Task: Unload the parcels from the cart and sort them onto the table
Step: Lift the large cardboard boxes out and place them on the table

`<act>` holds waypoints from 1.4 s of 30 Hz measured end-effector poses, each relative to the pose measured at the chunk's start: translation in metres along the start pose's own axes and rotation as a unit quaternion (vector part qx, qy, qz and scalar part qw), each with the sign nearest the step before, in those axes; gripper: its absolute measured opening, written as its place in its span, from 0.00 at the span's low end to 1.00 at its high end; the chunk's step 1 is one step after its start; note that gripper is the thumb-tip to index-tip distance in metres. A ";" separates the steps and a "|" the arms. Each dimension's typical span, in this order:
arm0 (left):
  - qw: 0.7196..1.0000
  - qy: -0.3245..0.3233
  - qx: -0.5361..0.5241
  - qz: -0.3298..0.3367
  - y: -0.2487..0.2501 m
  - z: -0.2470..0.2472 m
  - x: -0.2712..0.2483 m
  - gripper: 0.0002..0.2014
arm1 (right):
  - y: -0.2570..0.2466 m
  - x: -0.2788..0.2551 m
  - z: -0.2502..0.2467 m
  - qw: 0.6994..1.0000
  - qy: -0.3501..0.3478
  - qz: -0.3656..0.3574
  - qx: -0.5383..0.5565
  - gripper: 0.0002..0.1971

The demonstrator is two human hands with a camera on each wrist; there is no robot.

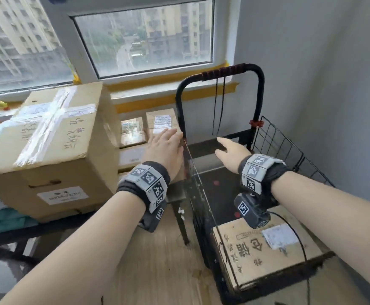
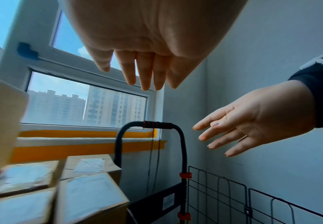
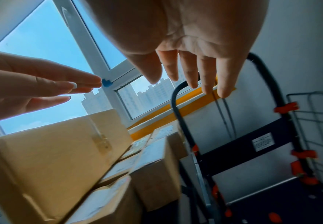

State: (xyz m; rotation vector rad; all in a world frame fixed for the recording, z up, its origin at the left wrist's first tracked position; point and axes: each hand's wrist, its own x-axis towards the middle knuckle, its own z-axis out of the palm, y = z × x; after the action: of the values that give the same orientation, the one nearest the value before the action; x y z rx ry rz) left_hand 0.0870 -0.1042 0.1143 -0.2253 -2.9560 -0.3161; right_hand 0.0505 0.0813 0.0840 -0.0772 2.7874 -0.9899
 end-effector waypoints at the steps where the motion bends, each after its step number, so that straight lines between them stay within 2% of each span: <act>1: 1.000 -0.005 -0.004 0.005 0.017 0.009 0.006 0.23 | 0.018 -0.001 -0.012 1.000 -0.002 0.010 -0.012 0.26; 7: 0.997 -0.079 -0.015 0.011 0.109 0.073 0.035 0.22 | 0.122 -0.002 -0.074 0.996 -0.016 0.054 -0.070 0.28; 11: 0.992 -0.120 -0.025 0.006 0.148 0.111 0.042 0.19 | 0.172 0.001 -0.088 0.993 -0.042 0.076 -0.079 0.28; 19: 0.968 -0.246 -0.043 -0.034 0.156 0.200 0.052 0.19 | 0.242 0.023 -0.060 0.978 -0.105 0.158 -0.085 0.29; 24: 0.939 -0.324 -0.048 -0.109 0.144 0.253 0.060 0.13 | 0.277 0.043 -0.032 0.961 -0.136 0.223 -0.095 0.29; 27: 0.914 -0.366 -0.051 -0.169 0.137 0.286 0.056 0.17 | 0.301 0.054 -0.014 0.950 -0.153 0.254 -0.099 0.29; 30: 0.875 -0.414 -0.065 -0.241 0.128 0.321 0.046 0.23 | 0.327 0.066 0.003 0.935 -0.180 0.282 -0.120 0.29; 33: 0.840 -0.435 -0.078 -0.315 0.117 0.348 0.036 0.23 | 0.348 0.076 0.014 0.920 -0.203 0.309 -0.133 0.22; 36: 0.811 -0.459 -0.087 -0.352 0.113 0.380 0.027 0.22 | 0.377 0.090 0.029 0.908 -0.230 0.321 -0.141 0.16; 39: 0.781 -0.461 -0.114 -0.406 0.110 0.415 0.018 0.22 | 0.408 0.098 0.046 0.897 -0.239 0.351 -0.125 0.19; 42: 0.732 -0.432 -0.140 -0.508 0.103 0.441 0.012 0.28 | 0.431 0.107 0.061 0.888 -0.232 0.384 -0.102 0.22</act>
State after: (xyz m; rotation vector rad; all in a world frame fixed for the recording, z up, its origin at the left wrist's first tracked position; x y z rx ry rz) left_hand 0.0297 0.0947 -0.2891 1.7479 -3.4983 -1.0004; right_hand -0.0379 0.3667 -0.2503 0.6270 2.1408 -0.3984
